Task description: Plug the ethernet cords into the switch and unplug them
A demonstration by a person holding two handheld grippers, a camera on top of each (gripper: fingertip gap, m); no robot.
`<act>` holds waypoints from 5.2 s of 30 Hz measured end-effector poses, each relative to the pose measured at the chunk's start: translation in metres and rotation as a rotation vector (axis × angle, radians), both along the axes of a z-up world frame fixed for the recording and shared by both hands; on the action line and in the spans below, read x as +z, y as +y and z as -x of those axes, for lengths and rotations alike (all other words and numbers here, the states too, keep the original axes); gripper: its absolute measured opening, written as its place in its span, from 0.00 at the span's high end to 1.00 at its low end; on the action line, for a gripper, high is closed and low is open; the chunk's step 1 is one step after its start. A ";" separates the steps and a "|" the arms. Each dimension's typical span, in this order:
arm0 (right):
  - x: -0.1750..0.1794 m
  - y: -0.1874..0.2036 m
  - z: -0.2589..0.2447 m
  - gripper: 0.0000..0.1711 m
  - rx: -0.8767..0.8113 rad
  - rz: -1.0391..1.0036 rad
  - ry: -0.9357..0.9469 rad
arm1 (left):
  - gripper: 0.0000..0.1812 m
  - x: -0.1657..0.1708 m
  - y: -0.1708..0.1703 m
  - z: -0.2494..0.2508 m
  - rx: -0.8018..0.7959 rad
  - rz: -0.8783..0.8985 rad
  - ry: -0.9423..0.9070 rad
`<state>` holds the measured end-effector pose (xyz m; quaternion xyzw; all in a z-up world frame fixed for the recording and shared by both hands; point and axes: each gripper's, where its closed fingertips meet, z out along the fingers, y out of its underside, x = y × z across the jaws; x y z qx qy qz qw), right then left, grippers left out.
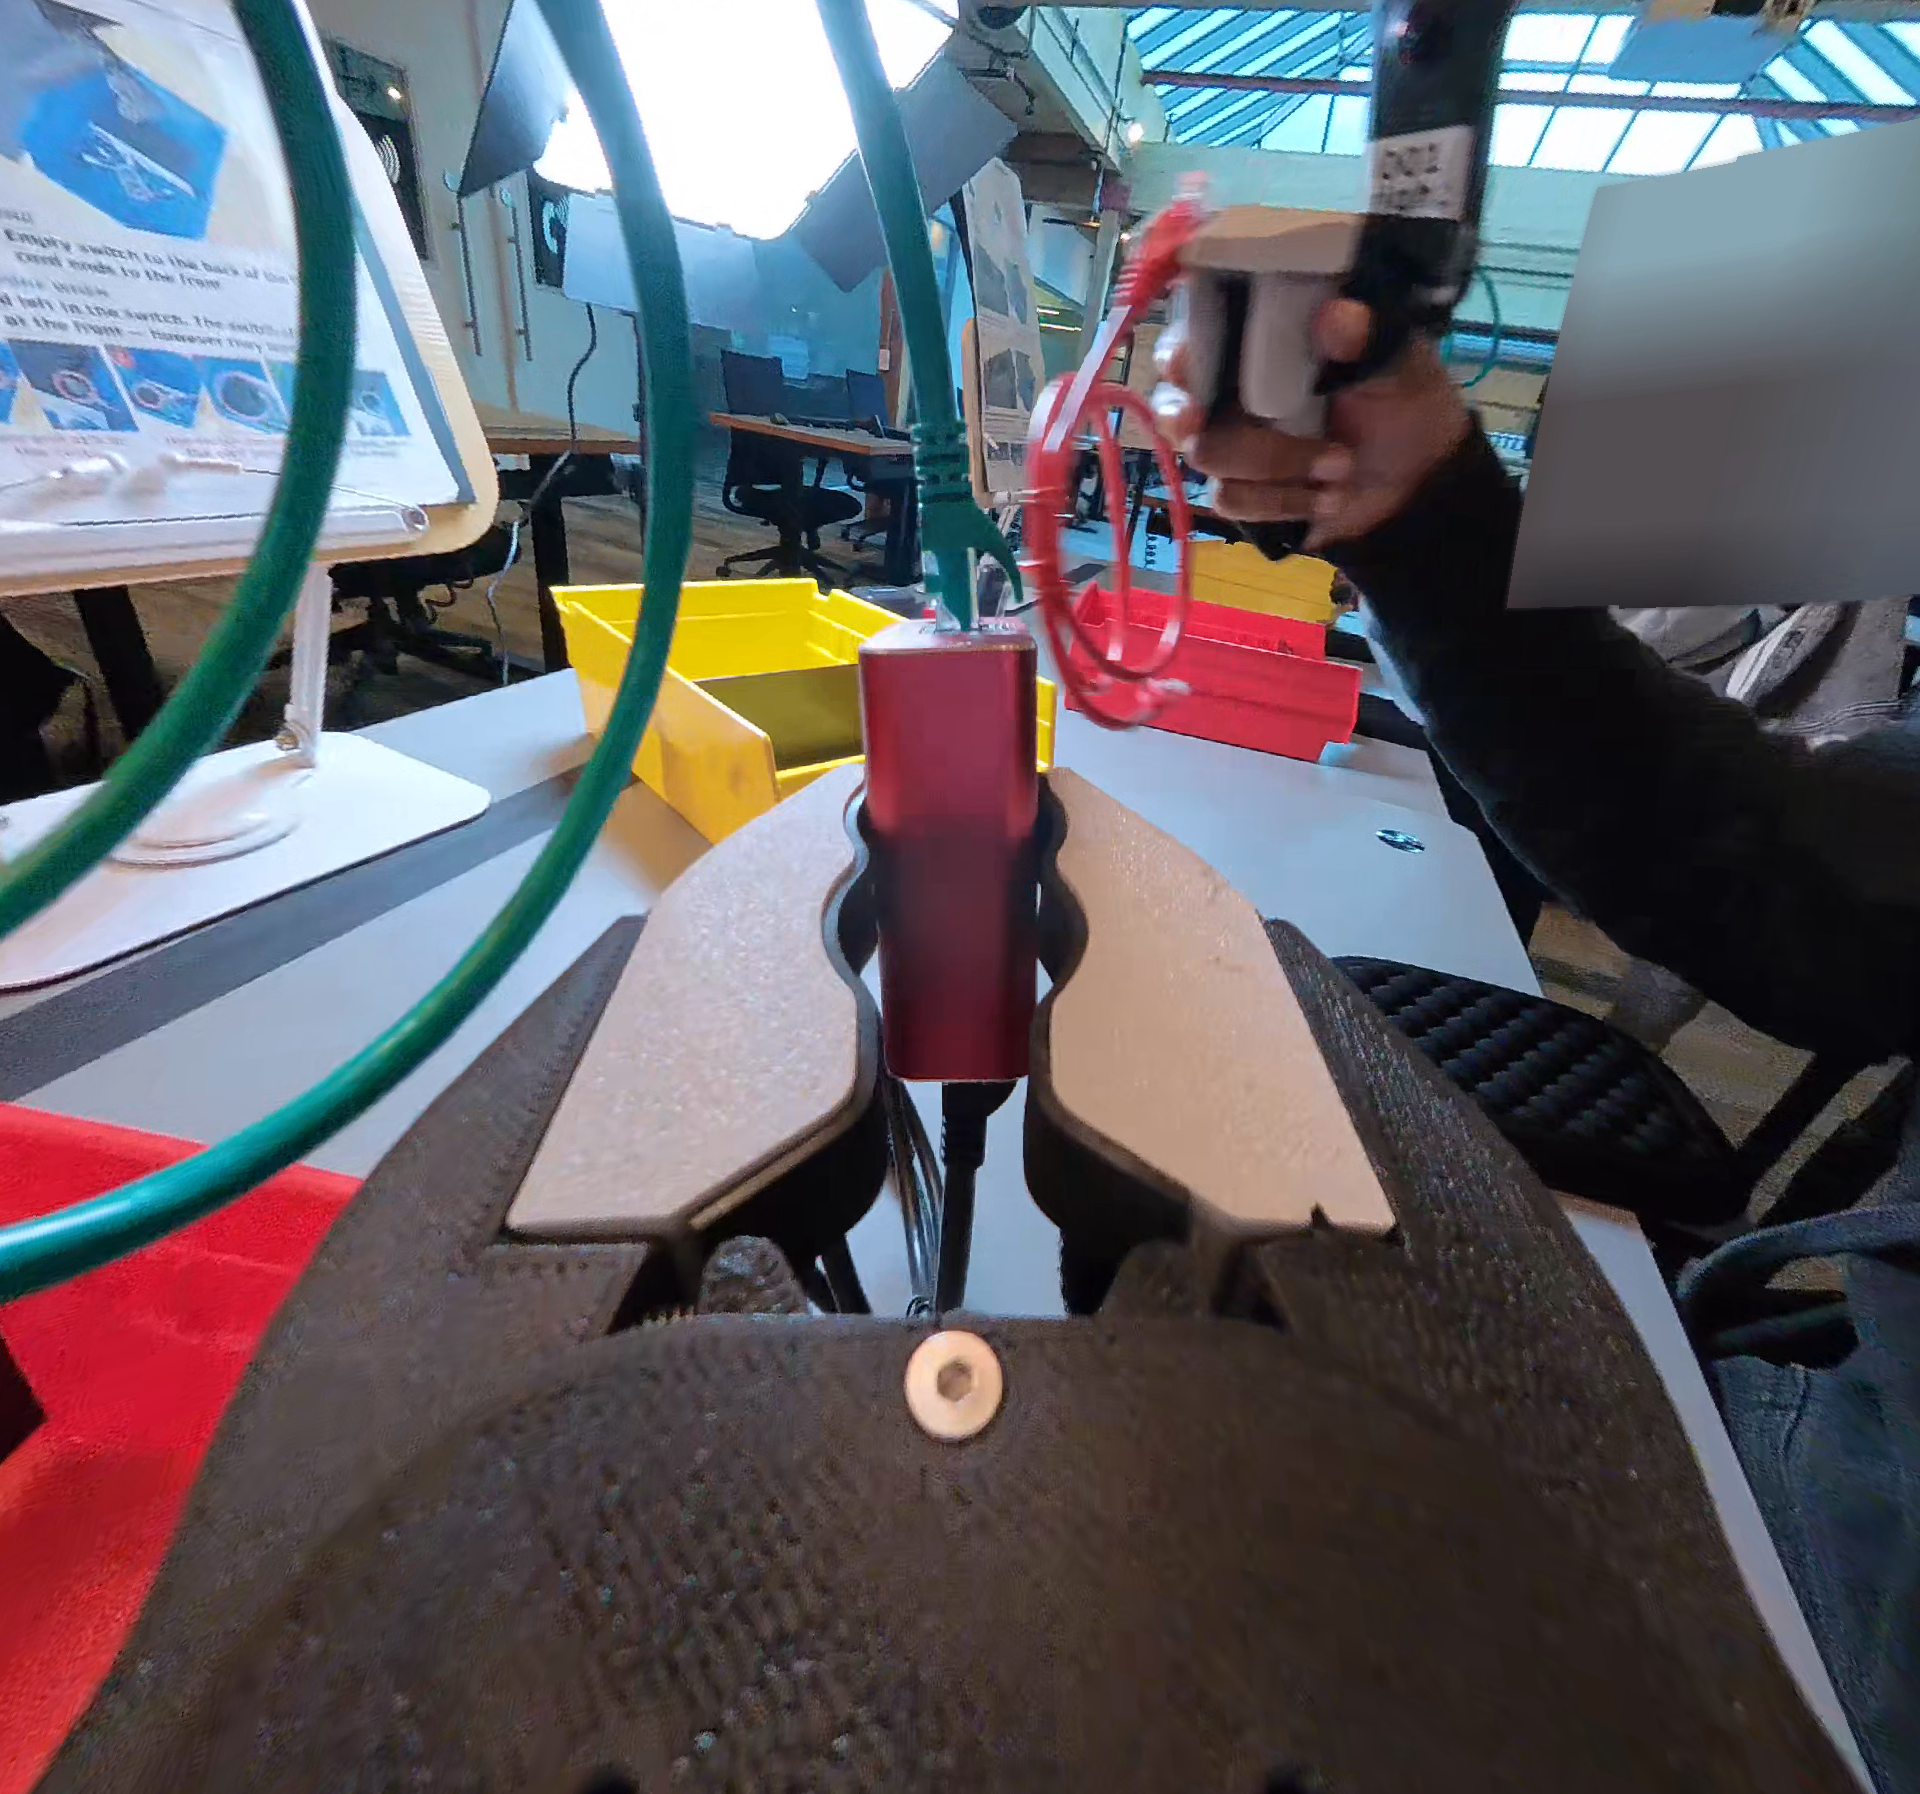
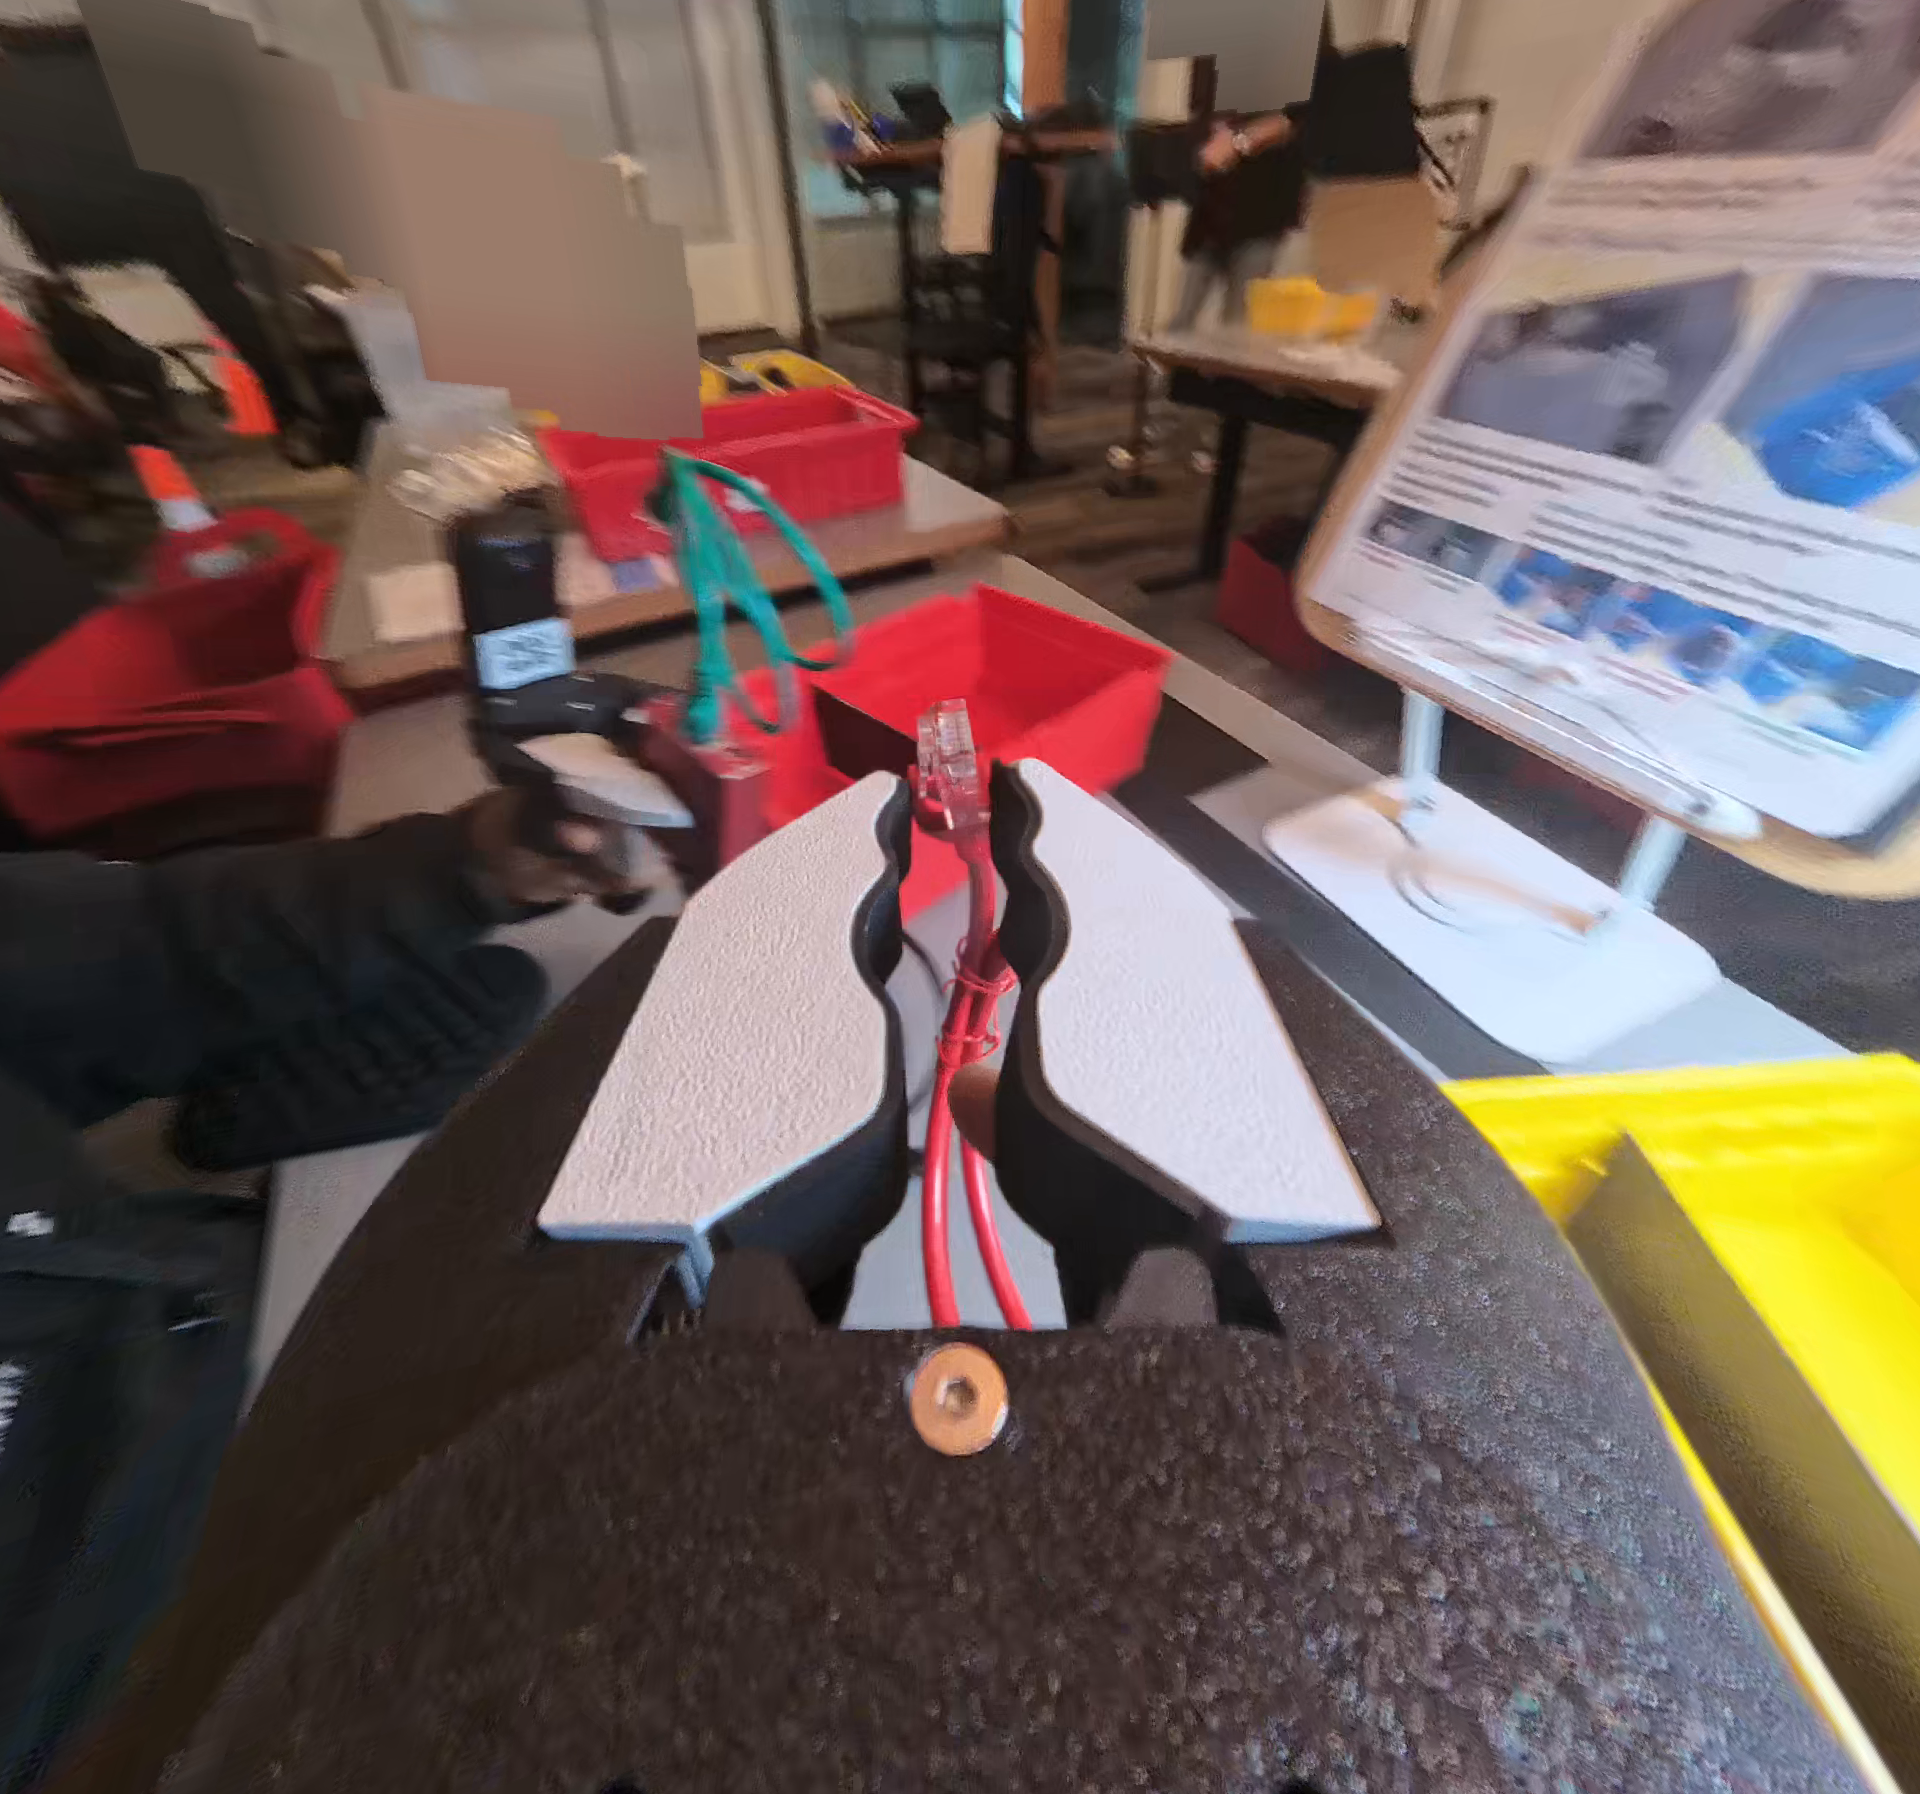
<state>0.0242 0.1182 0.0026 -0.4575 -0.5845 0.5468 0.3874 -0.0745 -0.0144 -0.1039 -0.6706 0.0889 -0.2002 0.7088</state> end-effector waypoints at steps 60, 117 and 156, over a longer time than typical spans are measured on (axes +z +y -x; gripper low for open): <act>-0.126 -0.156 0.062 0.92 0.222 0.459 0.015 | 0.85 0.021 -0.005 -0.043 -0.147 -0.137 -0.170; -0.102 -0.174 0.042 0.91 0.342 0.326 0.070 | 0.85 0.048 -0.024 -0.063 -0.246 -0.297 -0.221; -0.041 0.073 0.043 0.92 -0.245 -0.050 -0.248 | 0.85 -0.006 0.002 -0.037 -0.143 0.013 -0.037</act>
